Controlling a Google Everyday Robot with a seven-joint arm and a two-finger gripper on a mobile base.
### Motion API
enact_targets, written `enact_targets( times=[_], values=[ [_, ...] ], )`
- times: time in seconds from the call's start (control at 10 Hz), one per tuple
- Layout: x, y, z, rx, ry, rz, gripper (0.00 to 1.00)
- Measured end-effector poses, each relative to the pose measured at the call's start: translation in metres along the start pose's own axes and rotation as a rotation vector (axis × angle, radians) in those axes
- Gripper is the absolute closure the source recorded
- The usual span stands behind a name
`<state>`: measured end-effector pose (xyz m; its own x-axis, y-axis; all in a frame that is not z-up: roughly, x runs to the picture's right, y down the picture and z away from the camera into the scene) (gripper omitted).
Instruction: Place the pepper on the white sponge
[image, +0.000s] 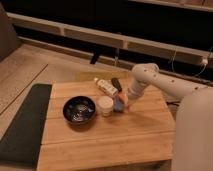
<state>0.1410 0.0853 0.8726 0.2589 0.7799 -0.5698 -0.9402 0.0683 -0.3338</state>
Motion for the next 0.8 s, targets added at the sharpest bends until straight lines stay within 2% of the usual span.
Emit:
enact_targets(
  times=[0.3,0.5,0.6,0.8],
  values=[
    [-0.028,0.003,0.004,-0.012,-0.056,-0.041,0.34],
    [-0.051,0.018,0.01,-0.039,-0.102,-0.069,0.34],
    [-0.066,0.034,0.016,-0.072,-0.139,-0.084,0.34],
    [-0.074,0.045,0.02,-0.096,-0.161,-0.093,0.34]
  ],
)
